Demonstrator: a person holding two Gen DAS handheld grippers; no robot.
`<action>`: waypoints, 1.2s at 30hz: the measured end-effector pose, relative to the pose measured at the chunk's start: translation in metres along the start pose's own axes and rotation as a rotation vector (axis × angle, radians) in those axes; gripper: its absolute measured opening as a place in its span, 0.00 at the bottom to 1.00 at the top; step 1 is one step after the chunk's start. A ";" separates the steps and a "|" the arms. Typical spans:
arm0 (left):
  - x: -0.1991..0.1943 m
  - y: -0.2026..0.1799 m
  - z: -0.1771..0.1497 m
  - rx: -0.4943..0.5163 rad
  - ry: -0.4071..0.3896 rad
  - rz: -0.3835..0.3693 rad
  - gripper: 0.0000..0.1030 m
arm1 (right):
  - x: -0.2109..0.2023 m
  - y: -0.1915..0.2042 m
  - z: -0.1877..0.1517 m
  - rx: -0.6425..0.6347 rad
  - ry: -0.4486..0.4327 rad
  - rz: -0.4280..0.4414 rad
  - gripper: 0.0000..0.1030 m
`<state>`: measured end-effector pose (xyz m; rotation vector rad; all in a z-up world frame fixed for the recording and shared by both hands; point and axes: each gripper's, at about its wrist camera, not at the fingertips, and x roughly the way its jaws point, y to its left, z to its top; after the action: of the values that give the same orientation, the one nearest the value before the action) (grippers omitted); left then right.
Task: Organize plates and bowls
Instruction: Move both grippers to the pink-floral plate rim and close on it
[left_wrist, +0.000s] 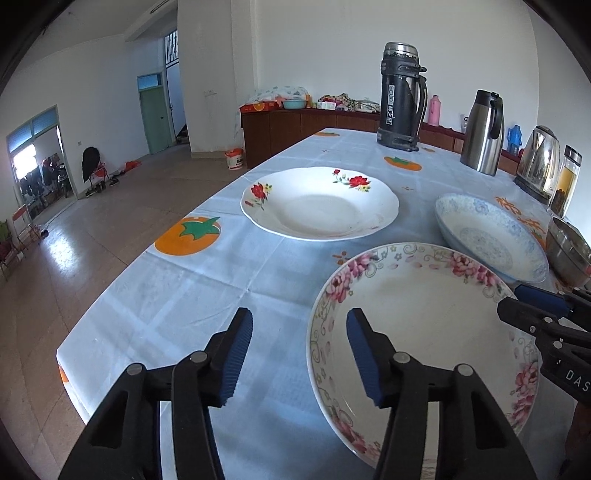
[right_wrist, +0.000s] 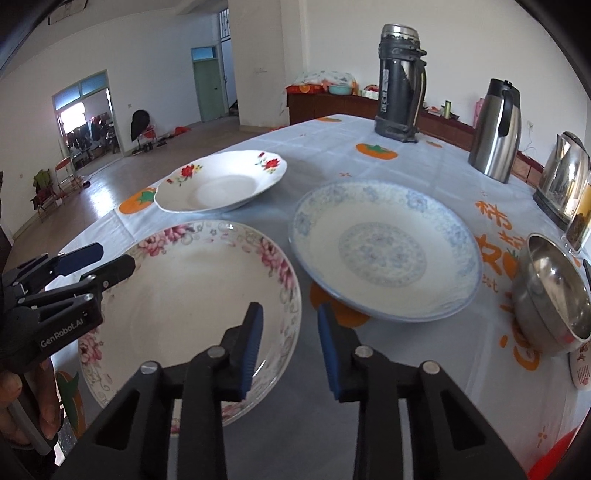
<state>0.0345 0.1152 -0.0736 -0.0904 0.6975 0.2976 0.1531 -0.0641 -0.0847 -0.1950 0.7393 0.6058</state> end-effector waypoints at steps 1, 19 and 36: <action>0.002 0.000 -0.001 -0.001 0.005 0.000 0.54 | 0.001 0.000 0.000 -0.001 0.005 0.005 0.29; 0.012 -0.008 -0.005 0.031 0.041 -0.022 0.45 | 0.012 -0.008 -0.001 0.048 0.064 0.072 0.20; 0.008 -0.017 -0.008 0.063 0.010 -0.015 0.26 | 0.002 0.010 -0.001 -0.047 0.018 -0.059 0.13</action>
<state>0.0407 0.0998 -0.0855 -0.0377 0.7149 0.2604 0.1476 -0.0553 -0.0862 -0.2653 0.7348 0.5665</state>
